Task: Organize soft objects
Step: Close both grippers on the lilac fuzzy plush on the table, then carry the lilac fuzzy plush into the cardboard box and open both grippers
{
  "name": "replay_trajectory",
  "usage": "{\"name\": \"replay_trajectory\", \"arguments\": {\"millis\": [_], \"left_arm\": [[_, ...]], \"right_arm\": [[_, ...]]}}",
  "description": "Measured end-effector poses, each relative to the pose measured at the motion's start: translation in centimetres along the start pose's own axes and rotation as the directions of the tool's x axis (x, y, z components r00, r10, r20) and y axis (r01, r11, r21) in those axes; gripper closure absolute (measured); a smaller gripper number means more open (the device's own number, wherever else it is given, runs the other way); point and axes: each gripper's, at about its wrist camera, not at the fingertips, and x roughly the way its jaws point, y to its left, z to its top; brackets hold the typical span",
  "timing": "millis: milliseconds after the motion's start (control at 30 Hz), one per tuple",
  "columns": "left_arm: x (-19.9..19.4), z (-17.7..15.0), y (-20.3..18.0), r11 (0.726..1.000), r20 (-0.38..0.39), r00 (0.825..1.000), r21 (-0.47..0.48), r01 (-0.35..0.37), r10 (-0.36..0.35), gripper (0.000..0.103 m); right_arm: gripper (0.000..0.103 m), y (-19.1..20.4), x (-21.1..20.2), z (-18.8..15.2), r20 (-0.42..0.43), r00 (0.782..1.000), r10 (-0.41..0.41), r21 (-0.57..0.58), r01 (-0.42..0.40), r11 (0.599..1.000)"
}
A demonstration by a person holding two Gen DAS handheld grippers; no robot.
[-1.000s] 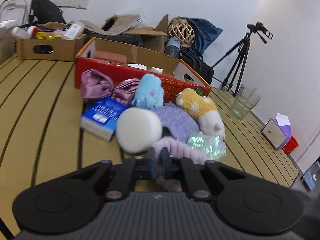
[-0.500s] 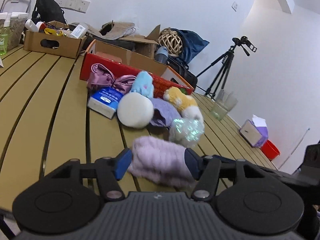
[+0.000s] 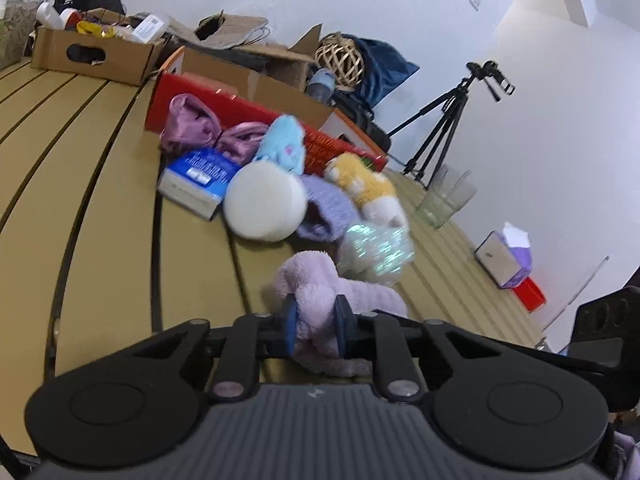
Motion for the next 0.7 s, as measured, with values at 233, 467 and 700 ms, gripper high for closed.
{"name": "replay_trajectory", "arguments": {"millis": [233, 467, 700], "left_arm": [[0.7, 10.7, -3.7, 0.991, 0.149, 0.986, 0.124, 0.052, -0.07, 0.085], [13.6, 24.6, -2.7, 0.989, 0.092, 0.995, 0.137, -0.062, 0.05, 0.085], [26.6, 31.0, 4.8, 0.985, -0.023, 0.985, 0.034, -0.168, 0.169, 0.085]], "right_arm": [[0.078, 1.7, -1.1, 10.0, 0.147, 0.984, 0.098, -0.193, -0.068, 0.979], [0.078, 0.8, 9.5, 26.5, 0.107, 0.994, 0.039, -0.334, -0.001, 0.943], [0.078, -4.9, 24.8, 34.4, -0.043, 0.995, -0.091, -0.269, 0.076, 0.96]]}}
